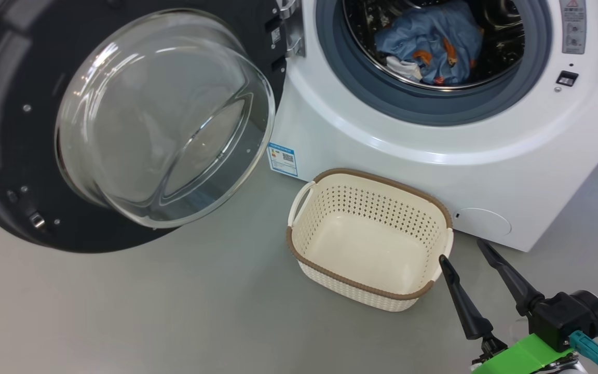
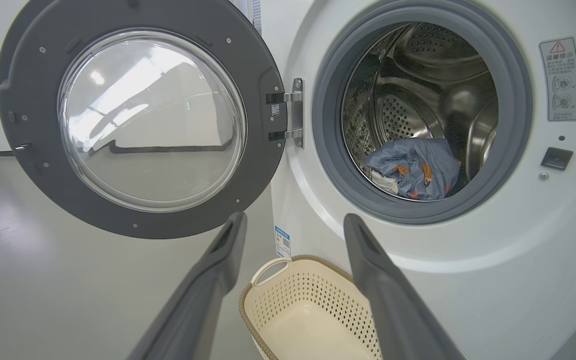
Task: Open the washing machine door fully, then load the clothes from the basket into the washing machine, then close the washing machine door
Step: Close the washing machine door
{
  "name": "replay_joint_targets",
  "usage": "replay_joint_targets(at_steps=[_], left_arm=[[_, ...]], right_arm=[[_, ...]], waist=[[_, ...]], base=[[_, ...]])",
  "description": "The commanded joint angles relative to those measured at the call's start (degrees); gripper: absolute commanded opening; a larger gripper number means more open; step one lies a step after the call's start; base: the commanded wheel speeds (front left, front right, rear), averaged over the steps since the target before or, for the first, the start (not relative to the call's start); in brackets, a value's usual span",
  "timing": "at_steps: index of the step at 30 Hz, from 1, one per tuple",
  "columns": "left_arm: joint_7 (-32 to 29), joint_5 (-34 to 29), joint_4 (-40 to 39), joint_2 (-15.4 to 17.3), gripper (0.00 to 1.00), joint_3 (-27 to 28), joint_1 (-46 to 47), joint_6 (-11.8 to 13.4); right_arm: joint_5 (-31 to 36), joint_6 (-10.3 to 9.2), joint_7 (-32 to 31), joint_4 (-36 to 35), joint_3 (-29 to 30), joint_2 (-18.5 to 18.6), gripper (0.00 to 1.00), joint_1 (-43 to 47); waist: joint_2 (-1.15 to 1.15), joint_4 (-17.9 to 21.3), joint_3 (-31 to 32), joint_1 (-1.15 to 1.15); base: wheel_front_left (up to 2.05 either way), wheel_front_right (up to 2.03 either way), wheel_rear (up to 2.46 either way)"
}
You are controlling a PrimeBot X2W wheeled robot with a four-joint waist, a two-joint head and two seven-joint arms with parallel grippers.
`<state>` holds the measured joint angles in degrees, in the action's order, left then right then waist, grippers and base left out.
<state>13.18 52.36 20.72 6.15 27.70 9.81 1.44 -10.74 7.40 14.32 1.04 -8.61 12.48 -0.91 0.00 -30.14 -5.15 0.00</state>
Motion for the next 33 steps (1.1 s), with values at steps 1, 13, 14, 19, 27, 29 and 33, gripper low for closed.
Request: replay_joint_targets(at_steps=[1, 13, 14, 19, 27, 29, 33], left_arm=[[-1.4, 2.1, 2.0, 6.2, 0.00, 3.6, 5.8, -0.2], [-10.0, 15.7, 24.1, 20.7, 0.00, 13.1, 28.9, 3.0], [-10.3, 16.0, 25.0, 21.5, 0.00, 13.3, 29.7, 3.0], [-13.4, 15.9, 28.4, 23.9, 0.00, 11.1, 33.9, 1.9], [-16.6, 16.6, 32.3, 25.3, 0.00, 9.3, 39.4, 0.5], [-17.3, 16.6, 33.4, 25.8, 0.00, 9.1, 39.9, 0.6], [-19.7, 16.9, 35.6, 26.3, 0.00, 8.6, 40.6, 0.7]], right_arm=[[-0.2, 0.09, 0.7, -1.4, -1.2, 0.2, 1.00, -0.1], [-0.7, 0.09, 0.7, 0.0, -4.2, 1.8, 1.00, 0.8], [-0.7, 0.09, 0.7, 0.1, -4.3, 1.9, 1.00, 0.9], [-1.0, 0.09, 0.7, 0.2, -4.5, 2.7, 1.00, 1.7], [-1.7, 0.09, 0.7, 0.5, -5.7, 3.8, 1.00, 1.6], [-1.7, 0.09, 0.7, 0.6, -5.7, 4.0, 1.00, 1.6], [-1.9, 0.09, 0.7, 0.8, -5.9, 4.1, 1.00, 2.2]], waist=[[0.00, 0.7, 0.2, 0.00], [0.00, 4.8, 0.8, 0.00], [0.00, 5.3, 0.8, 0.00], [0.00, 7.1, 0.3, 0.00], [0.00, 10.0, 0.1, 0.00], [0.00, 10.7, 0.1, 0.00], [0.00, 11.7, 0.4, 0.00]], base=[[0.00, 0.00, 0.00], [0.00, 0.00, 0.00], [0.00, 0.00, 0.00], [0.00, 0.00, 0.00], [0.00, 0.00, 0.00], [0.00, 0.00, 0.00], [0.00, 0.00, 0.00]])
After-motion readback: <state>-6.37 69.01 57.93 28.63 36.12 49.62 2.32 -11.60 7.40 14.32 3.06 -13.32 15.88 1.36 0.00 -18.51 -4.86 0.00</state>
